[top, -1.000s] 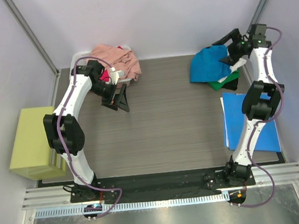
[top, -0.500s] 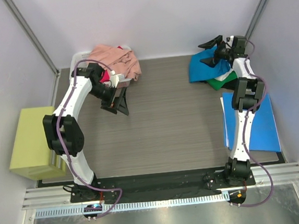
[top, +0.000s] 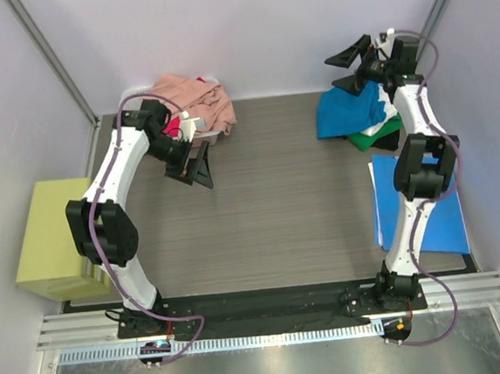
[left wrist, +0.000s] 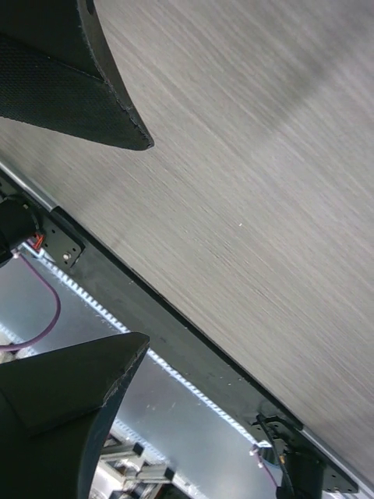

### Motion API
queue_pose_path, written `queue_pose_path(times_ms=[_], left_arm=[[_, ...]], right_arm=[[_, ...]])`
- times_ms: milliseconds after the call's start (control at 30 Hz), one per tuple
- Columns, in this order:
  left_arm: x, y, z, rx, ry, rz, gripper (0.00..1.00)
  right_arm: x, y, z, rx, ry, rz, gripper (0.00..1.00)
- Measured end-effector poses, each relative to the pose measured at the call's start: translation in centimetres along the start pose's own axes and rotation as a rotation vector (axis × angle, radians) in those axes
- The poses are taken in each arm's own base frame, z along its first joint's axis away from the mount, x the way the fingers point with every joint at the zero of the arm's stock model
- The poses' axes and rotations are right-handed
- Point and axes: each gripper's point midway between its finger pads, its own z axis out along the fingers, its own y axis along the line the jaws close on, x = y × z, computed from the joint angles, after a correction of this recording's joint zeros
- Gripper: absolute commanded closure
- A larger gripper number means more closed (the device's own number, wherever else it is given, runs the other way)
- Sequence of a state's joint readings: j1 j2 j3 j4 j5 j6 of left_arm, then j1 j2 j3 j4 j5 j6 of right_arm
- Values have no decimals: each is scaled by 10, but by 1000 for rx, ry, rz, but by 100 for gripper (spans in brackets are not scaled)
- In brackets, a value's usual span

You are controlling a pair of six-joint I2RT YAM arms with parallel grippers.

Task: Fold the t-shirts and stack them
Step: Reset both grippers

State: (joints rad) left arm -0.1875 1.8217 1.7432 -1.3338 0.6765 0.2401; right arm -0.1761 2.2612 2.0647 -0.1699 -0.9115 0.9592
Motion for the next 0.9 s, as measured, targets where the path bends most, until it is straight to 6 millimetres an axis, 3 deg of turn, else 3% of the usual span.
queue_pose_path(times_ms=[67,200,267,367,500,667,800,900], left_arm=[[-5,-6,-11,-21,-37,25,0],[-13,-21,-38,-65,-130,71,0],[-15,-28,-49,-75,-168,83,0],[-15,-35,-60,-86,-205,93,0],[-13,-34,-61,-93,-213,85,0],[-9,-24,-58,-110,-219,38,0],[4,1,-72,-82,-297,-97,0],[18,32,-91,-15,-381,-250,0]], right_arm=[[15,45,-20,-10,-20,-97,0],[66,133,-81,-20,-117,-327,0],[98,164,-111,-32,-180,-439,0],[136,185,-139,-51,-234,-556,0],[155,178,-154,-26,-258,-599,0],[185,118,-147,95,-187,-516,0],[232,76,-165,173,-119,-455,0],[246,75,-179,176,-127,-462,0]])
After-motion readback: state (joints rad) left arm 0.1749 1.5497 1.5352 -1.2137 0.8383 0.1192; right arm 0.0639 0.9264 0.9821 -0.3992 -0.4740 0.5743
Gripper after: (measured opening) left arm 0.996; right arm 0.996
